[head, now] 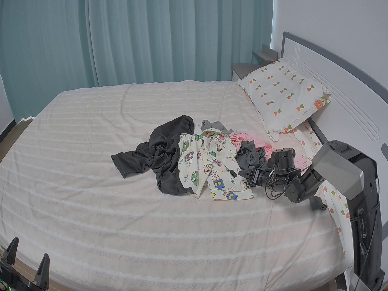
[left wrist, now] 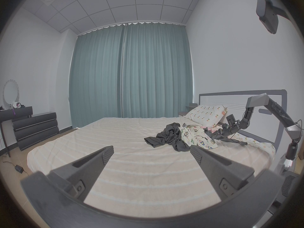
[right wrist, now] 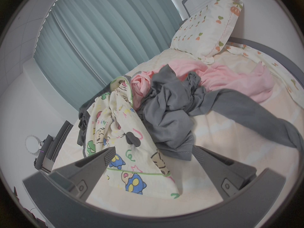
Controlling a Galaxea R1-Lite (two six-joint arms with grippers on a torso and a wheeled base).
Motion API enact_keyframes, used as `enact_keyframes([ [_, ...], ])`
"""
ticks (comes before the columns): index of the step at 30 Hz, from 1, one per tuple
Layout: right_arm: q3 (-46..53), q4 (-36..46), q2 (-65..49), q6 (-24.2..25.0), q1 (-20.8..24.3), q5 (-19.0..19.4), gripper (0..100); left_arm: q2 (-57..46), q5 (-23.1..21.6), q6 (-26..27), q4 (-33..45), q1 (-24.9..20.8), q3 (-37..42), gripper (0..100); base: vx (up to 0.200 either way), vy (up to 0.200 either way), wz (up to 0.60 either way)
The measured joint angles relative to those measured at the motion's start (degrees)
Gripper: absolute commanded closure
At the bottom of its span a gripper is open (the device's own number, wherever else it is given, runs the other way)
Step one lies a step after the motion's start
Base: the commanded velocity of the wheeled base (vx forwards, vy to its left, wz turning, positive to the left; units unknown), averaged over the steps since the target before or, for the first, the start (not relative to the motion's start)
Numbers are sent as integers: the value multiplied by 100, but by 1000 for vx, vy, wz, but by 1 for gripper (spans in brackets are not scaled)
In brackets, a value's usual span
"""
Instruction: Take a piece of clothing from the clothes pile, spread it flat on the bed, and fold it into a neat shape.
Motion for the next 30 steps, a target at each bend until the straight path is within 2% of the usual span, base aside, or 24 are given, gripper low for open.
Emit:
enact_keyframes([
  [7,-567,345,400,-77,44,-9,0,0,2,0,0,0,0,0,0,0,0],
  [24,-1130,427,868,-323,444,-2,0,0,2,-2,0,0,0,0,0,0,0],
  [25,-1170,451,885,-325,490,-6,100,0,2,0,0,0,0,0,0,0,0],
  [30,-1220,618,883,-325,613,-28,100,0,2,0,0,0,0,0,0,0,0],
])
